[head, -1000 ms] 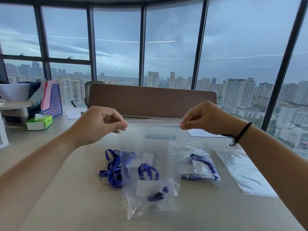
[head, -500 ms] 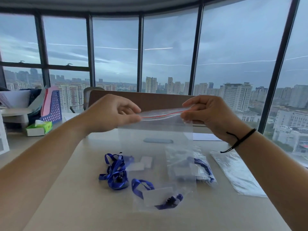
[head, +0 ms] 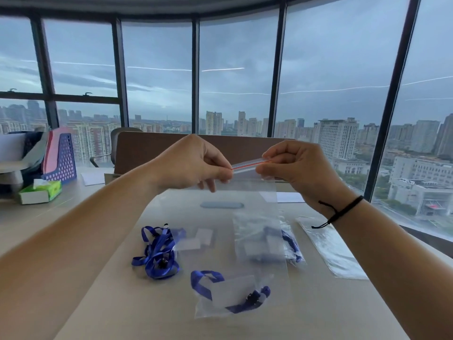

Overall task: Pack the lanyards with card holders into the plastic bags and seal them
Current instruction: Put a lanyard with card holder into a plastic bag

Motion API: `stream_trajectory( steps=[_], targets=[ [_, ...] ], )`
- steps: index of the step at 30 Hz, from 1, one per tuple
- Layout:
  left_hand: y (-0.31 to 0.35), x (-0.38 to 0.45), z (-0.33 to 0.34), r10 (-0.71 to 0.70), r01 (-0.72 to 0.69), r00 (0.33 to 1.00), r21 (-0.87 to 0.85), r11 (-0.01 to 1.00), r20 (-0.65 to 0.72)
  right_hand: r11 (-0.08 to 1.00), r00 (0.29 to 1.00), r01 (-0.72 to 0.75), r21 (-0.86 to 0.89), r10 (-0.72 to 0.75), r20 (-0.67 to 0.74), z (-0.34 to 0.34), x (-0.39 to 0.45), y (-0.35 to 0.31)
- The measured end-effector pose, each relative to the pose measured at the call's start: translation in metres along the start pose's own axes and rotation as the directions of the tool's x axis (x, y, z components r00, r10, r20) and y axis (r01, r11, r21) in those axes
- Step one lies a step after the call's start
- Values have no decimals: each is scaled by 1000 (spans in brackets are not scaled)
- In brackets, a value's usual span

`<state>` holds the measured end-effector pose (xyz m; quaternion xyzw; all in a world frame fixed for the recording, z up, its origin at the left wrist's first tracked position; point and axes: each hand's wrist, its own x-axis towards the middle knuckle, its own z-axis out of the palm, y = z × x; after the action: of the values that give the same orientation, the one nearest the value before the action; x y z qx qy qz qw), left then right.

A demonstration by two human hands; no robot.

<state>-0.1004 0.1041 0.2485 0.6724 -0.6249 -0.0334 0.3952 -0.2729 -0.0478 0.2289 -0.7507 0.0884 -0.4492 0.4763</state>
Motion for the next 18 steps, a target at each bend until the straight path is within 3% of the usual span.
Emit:
stream_trajectory(
  steps=[6,10,13,18],
  targets=[
    [-23,-5,-6,-87,87,996,-9,996,17,999,995,-9,46,13,-94,-34,-5,15],
    [-39,4,5,-100,94,994,-94,991,-53,992,986,-30,124,50,-160,-55,-4,32],
    [-44,18,28,-95,66,984,-181,981,-153,970,985,-123,210,146,-95,-63,-8,53],
    [-56,40,63,-109,32,956,-272,962,-273,931,947,-312,190,320,-8,-70,-23,92]
  ],
)
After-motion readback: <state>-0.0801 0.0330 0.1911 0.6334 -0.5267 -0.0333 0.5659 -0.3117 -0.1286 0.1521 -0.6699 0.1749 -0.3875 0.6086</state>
